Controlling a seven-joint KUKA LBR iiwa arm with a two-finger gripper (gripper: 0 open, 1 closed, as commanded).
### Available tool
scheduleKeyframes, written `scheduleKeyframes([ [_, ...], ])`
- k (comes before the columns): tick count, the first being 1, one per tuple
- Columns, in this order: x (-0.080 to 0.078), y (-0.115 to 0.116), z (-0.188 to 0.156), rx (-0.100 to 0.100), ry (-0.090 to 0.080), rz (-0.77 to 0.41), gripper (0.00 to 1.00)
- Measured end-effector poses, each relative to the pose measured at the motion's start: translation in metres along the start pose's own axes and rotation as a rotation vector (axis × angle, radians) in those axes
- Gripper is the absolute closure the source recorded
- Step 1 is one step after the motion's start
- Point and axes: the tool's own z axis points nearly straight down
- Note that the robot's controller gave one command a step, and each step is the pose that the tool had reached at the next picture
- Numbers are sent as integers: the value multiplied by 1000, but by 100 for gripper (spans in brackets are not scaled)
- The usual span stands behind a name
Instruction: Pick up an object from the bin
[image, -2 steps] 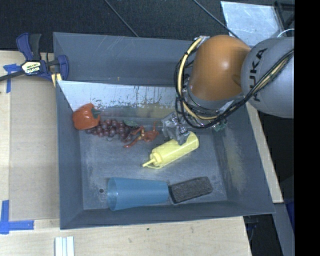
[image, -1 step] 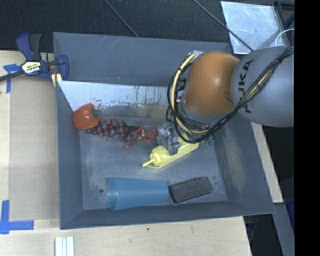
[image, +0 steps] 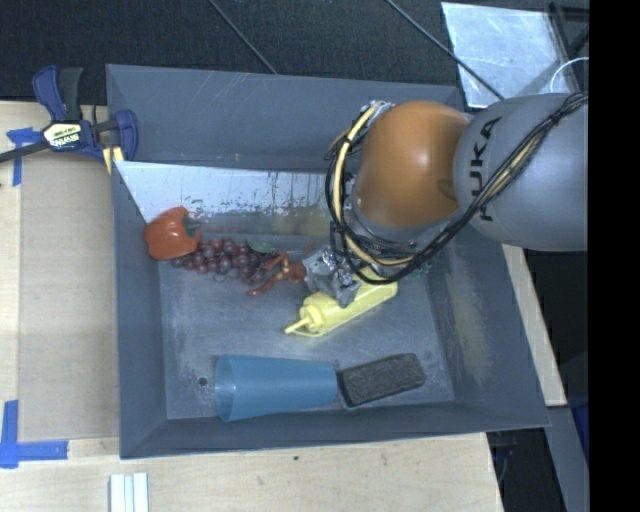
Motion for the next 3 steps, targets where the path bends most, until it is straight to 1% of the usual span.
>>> scheduleKeyframes([
  [1,5,9,-23,-3,2,112,100],
  [2,28,-33,9,-1,-1,25,100],
  [3,23,-33,9,0,-7,-3,100],
])
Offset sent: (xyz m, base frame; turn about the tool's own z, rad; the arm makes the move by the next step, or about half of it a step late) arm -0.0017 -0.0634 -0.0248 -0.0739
